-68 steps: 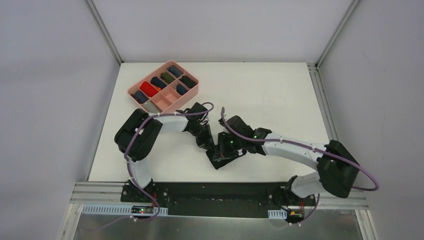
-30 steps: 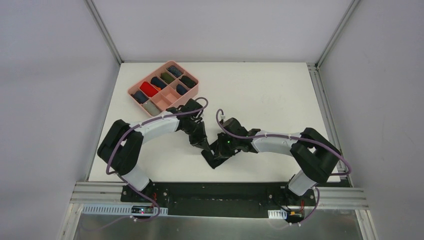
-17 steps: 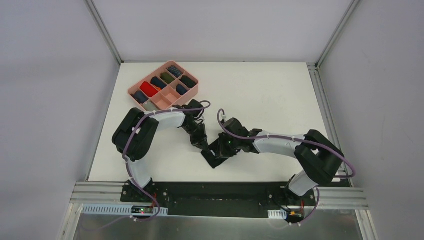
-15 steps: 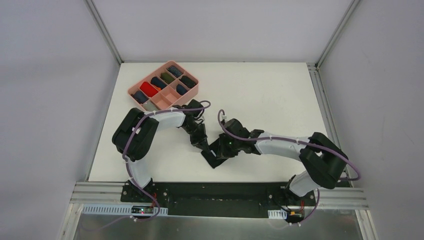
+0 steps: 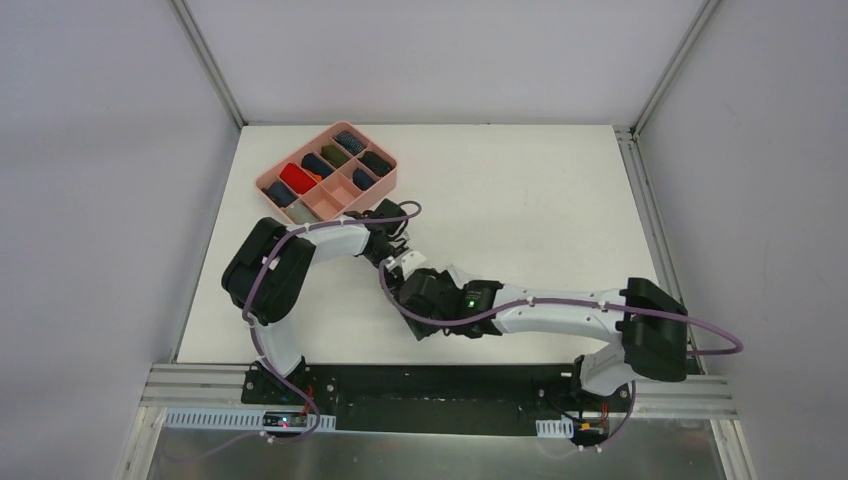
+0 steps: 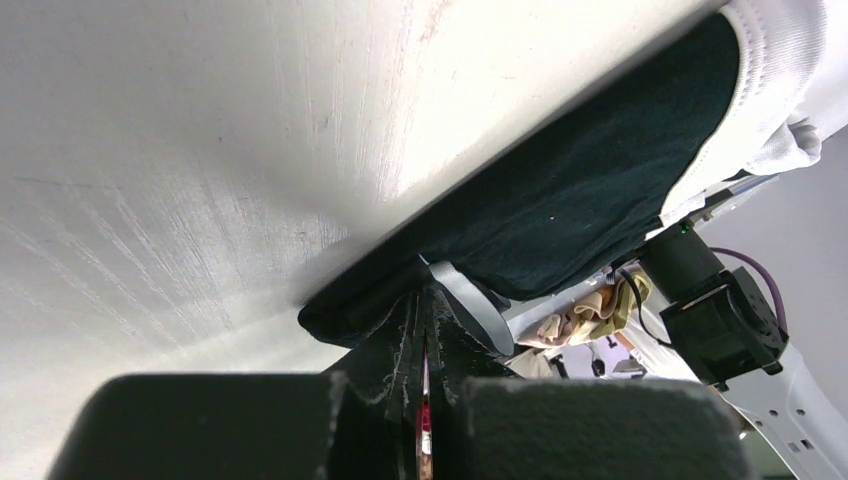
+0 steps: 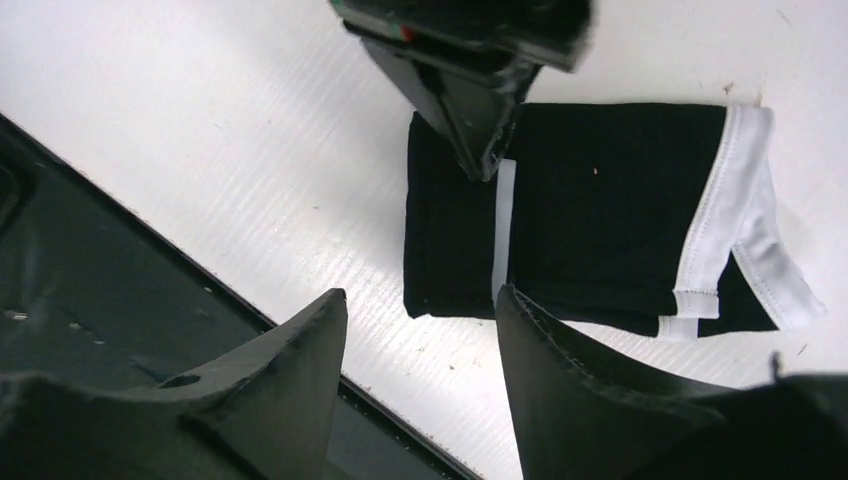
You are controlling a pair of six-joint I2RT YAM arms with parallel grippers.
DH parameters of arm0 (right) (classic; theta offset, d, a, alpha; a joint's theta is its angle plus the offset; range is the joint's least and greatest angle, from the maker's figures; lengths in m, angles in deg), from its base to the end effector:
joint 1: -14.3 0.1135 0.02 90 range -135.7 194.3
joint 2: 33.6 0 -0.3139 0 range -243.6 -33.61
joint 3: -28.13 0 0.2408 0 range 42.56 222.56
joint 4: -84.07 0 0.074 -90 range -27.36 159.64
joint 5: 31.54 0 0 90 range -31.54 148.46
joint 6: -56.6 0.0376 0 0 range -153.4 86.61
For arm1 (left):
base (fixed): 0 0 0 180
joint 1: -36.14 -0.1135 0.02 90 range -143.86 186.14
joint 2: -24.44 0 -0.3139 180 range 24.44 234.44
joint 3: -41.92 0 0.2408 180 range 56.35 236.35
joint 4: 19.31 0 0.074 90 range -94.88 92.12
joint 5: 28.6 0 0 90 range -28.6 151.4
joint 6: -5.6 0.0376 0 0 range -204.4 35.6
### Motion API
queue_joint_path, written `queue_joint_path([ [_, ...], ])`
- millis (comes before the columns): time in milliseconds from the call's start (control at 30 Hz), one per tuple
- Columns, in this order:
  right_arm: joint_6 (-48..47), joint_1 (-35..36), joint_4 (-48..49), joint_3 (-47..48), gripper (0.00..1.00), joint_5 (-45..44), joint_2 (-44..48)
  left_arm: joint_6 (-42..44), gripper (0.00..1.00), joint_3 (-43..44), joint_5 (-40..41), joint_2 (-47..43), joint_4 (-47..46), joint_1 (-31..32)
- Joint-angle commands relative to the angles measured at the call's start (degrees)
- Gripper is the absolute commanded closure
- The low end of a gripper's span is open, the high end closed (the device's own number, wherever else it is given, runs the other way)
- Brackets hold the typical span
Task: Roll the underwear
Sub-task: Roll the underwear to the center of the board.
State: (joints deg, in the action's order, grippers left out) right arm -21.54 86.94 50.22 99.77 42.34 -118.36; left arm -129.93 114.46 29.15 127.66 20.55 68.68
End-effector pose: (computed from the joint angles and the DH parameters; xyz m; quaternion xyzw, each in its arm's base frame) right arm 0.0998 0.2842 0.2909 -0.4216 0.8206 0.1476 0.3565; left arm 0.2709 -0.1966 0.1965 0.0605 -0.9461 0.3149 0.0463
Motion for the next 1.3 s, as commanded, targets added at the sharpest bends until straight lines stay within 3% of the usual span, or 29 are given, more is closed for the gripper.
queue_joint_path([
  [0,-6.6,2.82,-4.2,3.6,0.41,-8.48,-5.27,2.31,1.0,-1.05,4.89,-0.52,1.29,-0.37],
  [500,-4.6,3.54,1.91,0.82,0.39,-6.82,-13.89,2.11,1.0,-1.04,4.54,-0.63,1.21,-0.37],
  [867,-3.18,3.72,1.52,3.43,0.35,-11.29,-3.51,2.23,1.0,-1.2,4.5,-0.38,1.16,-0.37],
  [1267,-1.45,4.68,3.08,2.3,0.43,-5.0,-5.34,2.16,1.0,-0.82,4.34,-0.56,1.26,-0.37],
])
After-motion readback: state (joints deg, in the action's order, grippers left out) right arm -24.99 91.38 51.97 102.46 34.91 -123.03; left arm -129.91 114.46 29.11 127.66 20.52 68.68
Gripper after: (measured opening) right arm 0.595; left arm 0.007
